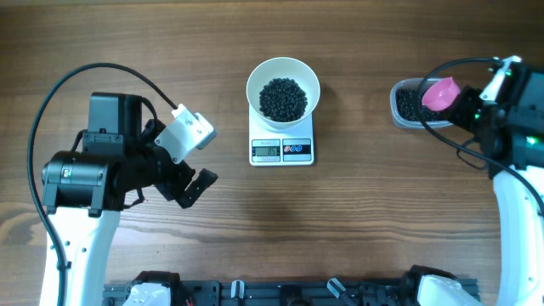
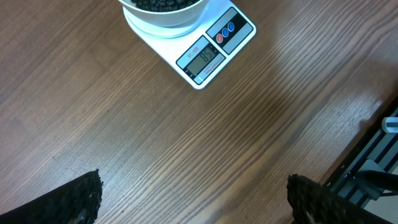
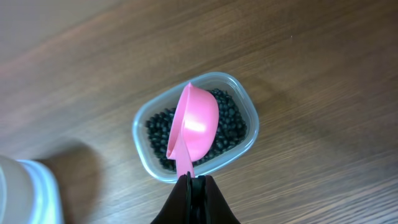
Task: Scoop item into bowl and weigh 150g on scale
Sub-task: 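Dip the scoop into the black beans in the tub with the right gripper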
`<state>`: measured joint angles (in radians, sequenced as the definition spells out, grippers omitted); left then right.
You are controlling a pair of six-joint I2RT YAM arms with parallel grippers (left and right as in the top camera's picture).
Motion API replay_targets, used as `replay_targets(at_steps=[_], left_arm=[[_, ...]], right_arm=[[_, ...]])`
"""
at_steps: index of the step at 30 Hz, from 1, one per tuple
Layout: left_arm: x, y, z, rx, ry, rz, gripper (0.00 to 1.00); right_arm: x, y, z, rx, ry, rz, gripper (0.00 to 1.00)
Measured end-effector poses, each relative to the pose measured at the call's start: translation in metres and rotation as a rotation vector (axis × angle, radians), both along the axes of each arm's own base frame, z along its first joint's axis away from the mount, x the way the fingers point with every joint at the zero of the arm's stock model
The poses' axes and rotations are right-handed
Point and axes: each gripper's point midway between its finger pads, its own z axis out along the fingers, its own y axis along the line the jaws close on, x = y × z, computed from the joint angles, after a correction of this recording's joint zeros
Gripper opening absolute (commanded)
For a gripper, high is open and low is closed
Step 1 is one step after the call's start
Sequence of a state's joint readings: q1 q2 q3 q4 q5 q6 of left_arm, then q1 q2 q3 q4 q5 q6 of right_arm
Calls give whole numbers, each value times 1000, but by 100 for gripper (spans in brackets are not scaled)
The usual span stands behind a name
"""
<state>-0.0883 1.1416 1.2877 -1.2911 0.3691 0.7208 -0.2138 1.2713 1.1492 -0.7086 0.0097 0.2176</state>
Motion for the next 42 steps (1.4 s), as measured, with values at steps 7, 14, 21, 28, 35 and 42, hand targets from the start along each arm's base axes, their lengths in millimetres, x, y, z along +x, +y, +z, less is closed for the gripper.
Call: replay_targets(at_steps=[7,14,21,28,35,42], left_arm=[[0,0,0,0,0,0,100],[0,0,0,0,0,0,100],[0,0,0,0,0,0,100],[0,0,0,0,0,0,100],[0,0,0,0,0,0,100],[0,0,0,0,0,0,100]], right_arm=[[10,2,-21,-110,80,61,5],[25,11,-50,-235,177,137,4],[31,16,-55,-418,234,223,5],[33,15,-52,-556,274,304,4],[33,15,-51,-605,299,368,5],[28,27,-66,-568,351,454,4]])
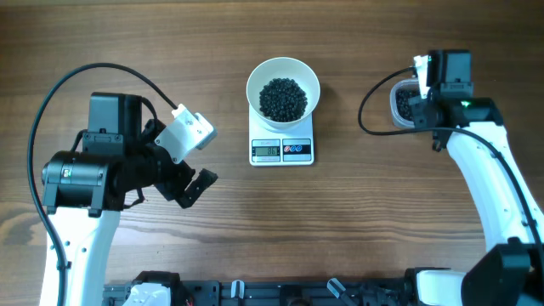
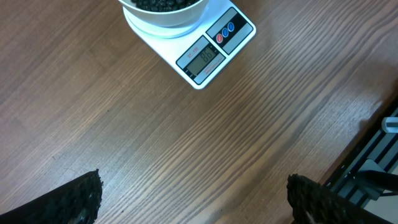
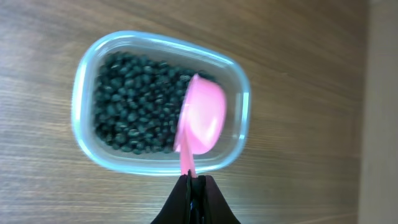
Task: Scoop item into bowl and weigh 150g on scale
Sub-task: 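Dip the scoop into the black beans in the tub with the right gripper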
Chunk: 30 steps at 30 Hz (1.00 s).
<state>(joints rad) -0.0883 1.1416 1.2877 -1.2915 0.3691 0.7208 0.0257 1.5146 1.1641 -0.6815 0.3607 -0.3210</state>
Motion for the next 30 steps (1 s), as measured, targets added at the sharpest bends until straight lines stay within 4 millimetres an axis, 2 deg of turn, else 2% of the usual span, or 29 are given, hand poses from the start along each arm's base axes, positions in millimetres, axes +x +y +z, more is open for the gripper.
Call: replay_targets(at_steps=[7,11,19,30], left_arm=[[0,0,0,0,0,0,100],[0,0,0,0,0,0,100],[0,0,0,0,0,0,100],[0,0,0,0,0,0,100]], right_arm=[[4,39,-15,94,33,99,4],[2,47,-18,167,35,83,4],[2,51,-20,283,10,-10,4],[-2,33,-21,471,-6,-189,4]])
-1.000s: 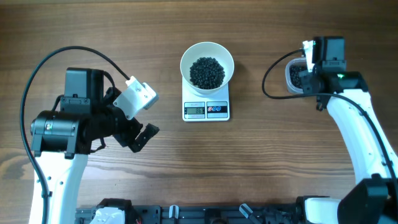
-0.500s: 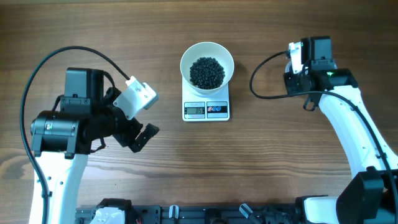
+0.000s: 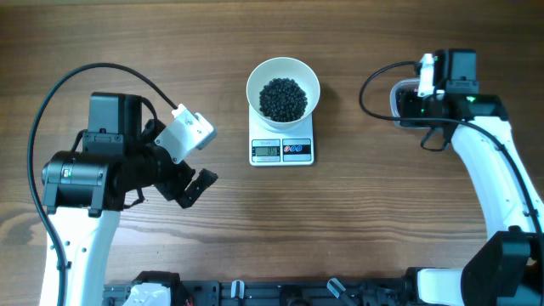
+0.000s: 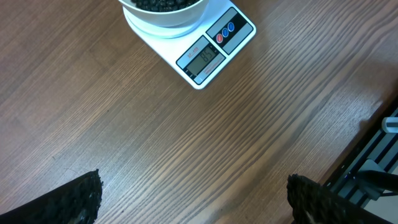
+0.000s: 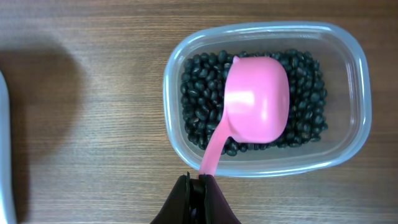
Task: Scoop item into bowl and weigh 150g on scale
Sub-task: 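Dip the scoop into the black beans in the tub with the right gripper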
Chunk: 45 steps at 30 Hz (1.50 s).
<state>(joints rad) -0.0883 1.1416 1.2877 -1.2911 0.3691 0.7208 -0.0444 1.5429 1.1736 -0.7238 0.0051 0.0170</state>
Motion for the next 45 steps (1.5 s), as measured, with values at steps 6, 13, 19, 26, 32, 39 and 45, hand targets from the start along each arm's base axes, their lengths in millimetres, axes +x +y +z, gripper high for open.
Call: replay_targets(at_steps=[6,13,19,26,32,39,45], left_arm=[[0,0,0,0,0,0,100],[0,0,0,0,0,0,100],[0,0,0,0,0,0,100],[0,0,0,0,0,0,100],[0,0,0,0,0,0,100],[0,0,0,0,0,0,100],[0,0,0,0,0,0,100]], right_arm=[[-5,-9,-2,100,17,-72,4],[-8,-14,-1,195,19,-120,4],[-15,-14,0,213,46,-137,4],[-25,-18,9,239,55,-192,4],[-26,-26,10,271,54,-264,4],[-27,-26,7,325,52,-300,4],[-32,-21,-5,359,78,-319,4]])
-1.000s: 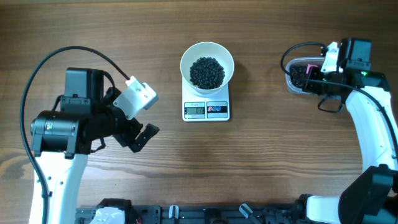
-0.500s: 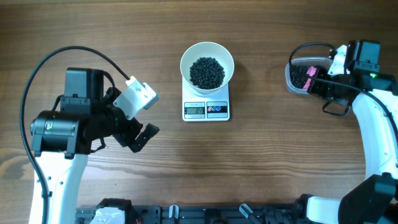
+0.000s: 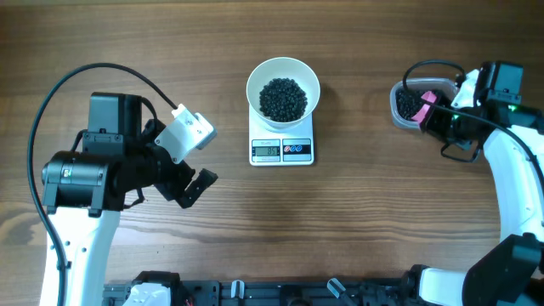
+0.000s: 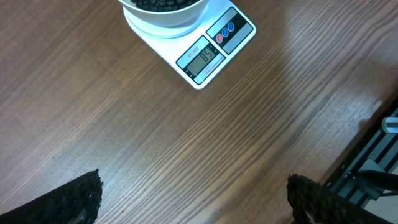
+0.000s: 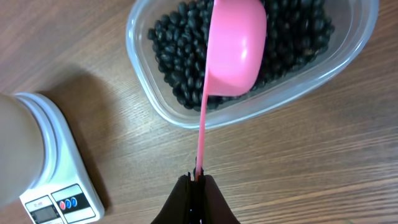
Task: Scoop item into bowl and weigh 150g on scale
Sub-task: 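Dip the scoop into the black beans in the tub with the right gripper, then lift the filled scoop and carry it left over the white bowl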
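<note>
A white bowl (image 3: 283,85) of black beans sits on a white scale (image 3: 282,150) at the table's middle; its display (image 4: 201,59) reads about 85. At the right a clear tub (image 5: 249,56) holds black beans. My right gripper (image 5: 197,180) is shut on the thin handle of a pink scoop (image 5: 233,46), whose cup lies back-up on the beans in the tub. In the overhead view the right gripper (image 3: 436,115) sits just beside the tub (image 3: 406,105). My left gripper (image 3: 197,185) hangs open over bare table at the left, its fingertips (image 4: 81,196) wide apart.
The right arm's black cable (image 3: 425,68) loops over the tub. A black rail (image 3: 280,293) runs along the table's near edge. Bare wood lies between the scale and the tub.
The right wrist has swung to the right of the tub and turned; the scoop's cup, then in the tub's middle, now lies tipped against its near side. The left arm is unchanged.
First the right gripper held the pink scoop above the tub. Then it stood over the tub with the scoop edge-on among the beans. Then the cup lay back-up on the beans, and now the wrist has shifted right. The bowl and left arm stayed put.
</note>
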`<state>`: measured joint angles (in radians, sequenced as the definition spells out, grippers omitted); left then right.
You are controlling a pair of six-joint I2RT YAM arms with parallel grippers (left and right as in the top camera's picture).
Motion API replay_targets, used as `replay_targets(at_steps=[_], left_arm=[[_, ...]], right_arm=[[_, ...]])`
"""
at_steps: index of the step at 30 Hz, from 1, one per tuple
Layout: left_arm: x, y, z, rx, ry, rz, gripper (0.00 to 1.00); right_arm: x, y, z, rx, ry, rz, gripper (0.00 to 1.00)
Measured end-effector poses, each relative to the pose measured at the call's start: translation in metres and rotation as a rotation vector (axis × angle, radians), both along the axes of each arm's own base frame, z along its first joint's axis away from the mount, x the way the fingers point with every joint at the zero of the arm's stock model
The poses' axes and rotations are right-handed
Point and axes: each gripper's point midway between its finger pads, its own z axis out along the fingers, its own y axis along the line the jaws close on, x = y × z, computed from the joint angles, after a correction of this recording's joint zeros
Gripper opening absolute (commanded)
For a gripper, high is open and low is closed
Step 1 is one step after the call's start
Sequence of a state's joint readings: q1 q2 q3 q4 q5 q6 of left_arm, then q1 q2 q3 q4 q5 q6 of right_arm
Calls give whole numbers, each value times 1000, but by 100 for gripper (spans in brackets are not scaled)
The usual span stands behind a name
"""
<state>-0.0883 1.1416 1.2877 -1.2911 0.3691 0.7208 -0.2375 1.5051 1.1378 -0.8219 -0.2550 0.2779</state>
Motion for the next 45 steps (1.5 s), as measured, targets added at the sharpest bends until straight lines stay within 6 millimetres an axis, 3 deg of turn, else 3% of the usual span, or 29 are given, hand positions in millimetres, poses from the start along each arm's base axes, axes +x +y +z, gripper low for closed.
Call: replay_targets(at_steps=[6,16,45], left_arm=[[0,0,0,0,0,0,100],[0,0,0,0,0,0,100],[0,0,0,0,0,0,100]], right_arm=[[-8,5,-11,32,34,-13,4],[-2,18,-4,138,-4,-1,4],[-12,-28,14,361,-92,-130,4]])
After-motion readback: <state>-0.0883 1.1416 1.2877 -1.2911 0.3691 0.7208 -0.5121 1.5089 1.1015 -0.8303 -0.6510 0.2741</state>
